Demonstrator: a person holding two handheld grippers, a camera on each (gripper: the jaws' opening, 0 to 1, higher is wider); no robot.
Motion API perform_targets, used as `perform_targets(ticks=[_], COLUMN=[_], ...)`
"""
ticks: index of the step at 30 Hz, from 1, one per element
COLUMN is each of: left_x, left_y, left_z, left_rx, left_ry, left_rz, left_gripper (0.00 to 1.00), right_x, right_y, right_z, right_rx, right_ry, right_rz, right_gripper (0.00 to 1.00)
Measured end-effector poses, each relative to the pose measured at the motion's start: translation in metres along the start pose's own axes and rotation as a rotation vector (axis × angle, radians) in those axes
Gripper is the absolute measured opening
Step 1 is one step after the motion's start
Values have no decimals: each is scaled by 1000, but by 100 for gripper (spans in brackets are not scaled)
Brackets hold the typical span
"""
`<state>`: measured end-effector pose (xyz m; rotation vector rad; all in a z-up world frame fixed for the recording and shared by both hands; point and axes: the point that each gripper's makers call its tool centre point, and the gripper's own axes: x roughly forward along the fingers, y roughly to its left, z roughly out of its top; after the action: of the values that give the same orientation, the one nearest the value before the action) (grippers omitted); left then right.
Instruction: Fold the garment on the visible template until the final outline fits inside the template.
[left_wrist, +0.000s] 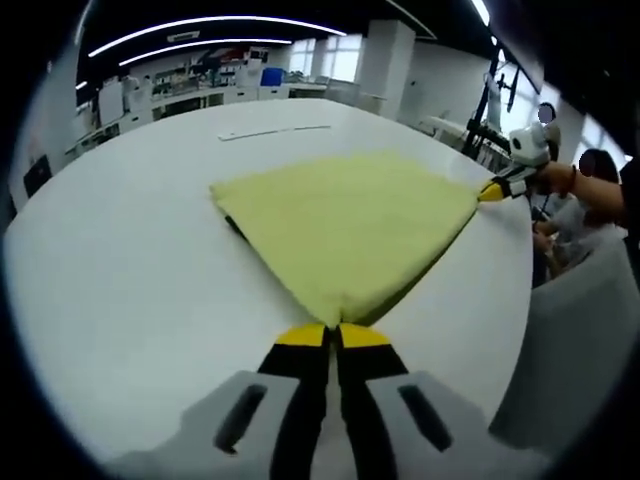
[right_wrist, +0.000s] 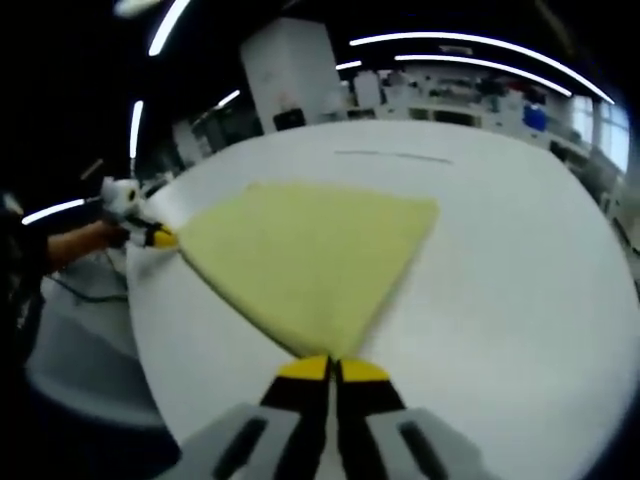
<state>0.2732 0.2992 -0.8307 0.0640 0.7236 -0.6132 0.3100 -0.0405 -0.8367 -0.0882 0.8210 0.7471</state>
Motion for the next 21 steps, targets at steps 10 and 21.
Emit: perform_targets(ticks=[10,21], left_x=[-2,-3], left_y=[-4,1], left_z=[2,4], left_rx=[-1,-12], left_ry=[1,-13], left_rz=[6,31], left_gripper=[0,10], right_x=[0,-1], right_y=[-2,-1], right_z=[0,2], right_rx=[5,-1], right_ry=[13,20], right_rz=[-28,-44], right_gripper=[0,1])
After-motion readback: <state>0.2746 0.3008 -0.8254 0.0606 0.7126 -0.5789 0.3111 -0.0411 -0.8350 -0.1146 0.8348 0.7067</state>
